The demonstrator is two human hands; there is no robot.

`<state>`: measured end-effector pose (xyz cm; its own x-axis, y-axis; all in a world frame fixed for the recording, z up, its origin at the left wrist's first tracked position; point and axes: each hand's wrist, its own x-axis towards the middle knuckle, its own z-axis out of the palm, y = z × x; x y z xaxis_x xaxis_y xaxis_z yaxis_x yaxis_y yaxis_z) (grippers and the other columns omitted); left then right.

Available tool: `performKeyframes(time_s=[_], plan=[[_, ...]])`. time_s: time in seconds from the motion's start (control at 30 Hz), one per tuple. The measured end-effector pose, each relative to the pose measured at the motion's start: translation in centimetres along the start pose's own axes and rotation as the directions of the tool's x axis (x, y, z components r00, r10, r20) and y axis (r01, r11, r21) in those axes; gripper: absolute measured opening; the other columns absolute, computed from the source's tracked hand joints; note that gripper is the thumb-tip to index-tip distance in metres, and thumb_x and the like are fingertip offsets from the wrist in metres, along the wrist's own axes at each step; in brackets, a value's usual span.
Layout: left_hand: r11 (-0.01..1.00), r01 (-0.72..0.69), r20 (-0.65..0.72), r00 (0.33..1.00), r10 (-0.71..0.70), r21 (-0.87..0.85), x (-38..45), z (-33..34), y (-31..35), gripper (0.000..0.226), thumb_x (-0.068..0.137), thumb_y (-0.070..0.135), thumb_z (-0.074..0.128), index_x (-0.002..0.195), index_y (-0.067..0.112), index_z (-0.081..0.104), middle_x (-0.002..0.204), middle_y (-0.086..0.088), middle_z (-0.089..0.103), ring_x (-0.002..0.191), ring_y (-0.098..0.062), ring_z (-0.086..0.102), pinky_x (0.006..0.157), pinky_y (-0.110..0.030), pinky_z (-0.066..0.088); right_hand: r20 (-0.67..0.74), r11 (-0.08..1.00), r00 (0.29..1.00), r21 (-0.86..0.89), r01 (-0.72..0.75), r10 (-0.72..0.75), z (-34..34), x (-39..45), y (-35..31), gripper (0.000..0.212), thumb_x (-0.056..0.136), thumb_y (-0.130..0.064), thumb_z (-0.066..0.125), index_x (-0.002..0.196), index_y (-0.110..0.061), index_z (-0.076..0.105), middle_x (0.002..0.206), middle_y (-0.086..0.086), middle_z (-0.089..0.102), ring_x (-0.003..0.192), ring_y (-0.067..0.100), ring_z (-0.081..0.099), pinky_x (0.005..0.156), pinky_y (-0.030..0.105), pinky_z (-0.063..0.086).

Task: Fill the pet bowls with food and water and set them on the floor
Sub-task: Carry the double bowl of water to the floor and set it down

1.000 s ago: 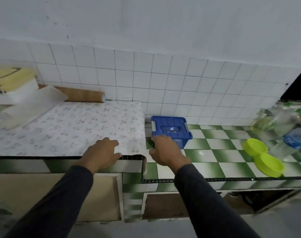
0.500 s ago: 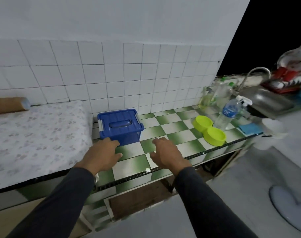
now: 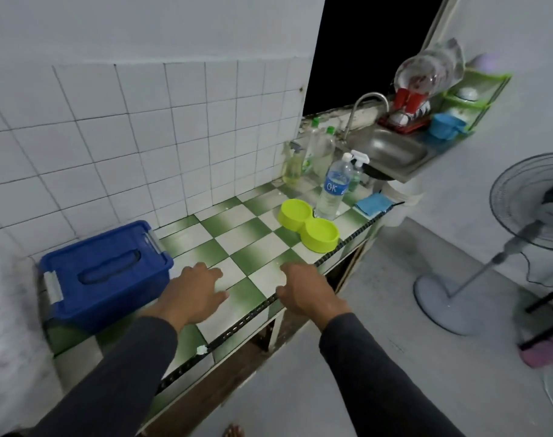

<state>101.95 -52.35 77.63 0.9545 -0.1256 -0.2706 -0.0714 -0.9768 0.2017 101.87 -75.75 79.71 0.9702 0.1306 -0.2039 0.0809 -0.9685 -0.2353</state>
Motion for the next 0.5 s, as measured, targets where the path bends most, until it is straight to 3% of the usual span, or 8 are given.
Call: performKeyframes(time_s=[0.27, 0.5], plan=[[0.990, -0.125, 0.080, 0.990, 0.119, 0.067, 9.7, -1.1, 3.8, 0.052, 0.101, 0.054, 0.050, 0.142, 0.022, 0.052, 0.137, -0.006, 0.052, 0.128, -0.028, 0.050, 0.099, -0.044, 0.051, 0.005, 0.986, 0.987, 0.024, -0.163, 0.162, -1.8, 5.6, 5.5, 0.042, 0.091, -0.033, 0.057, 0.130, -0.015, 0.056, 0.128, 0.013, 0.057, 0.117, 0.036, 0.055, 0.097, 0.047, 0.051], [0.978, -0.196, 0.093, 0.978, 0.189, 0.073, 16.1, -1.9, 6.4, 0.058, 0.101, 0.052, 0.052, 0.153, 0.028, 0.044, 0.144, -0.006, 0.048, 0.133, -0.029, 0.046, 0.105, -0.045, 0.047, -0.027, 0.968, 0.969, 0.065, -0.244, 0.246, -2.7, 9.3, 9.3, 0.039, 0.091, -0.034, 0.060, 0.126, -0.017, 0.058, 0.127, 0.011, 0.060, 0.115, 0.033, 0.057, 0.096, 0.048, 0.051]])
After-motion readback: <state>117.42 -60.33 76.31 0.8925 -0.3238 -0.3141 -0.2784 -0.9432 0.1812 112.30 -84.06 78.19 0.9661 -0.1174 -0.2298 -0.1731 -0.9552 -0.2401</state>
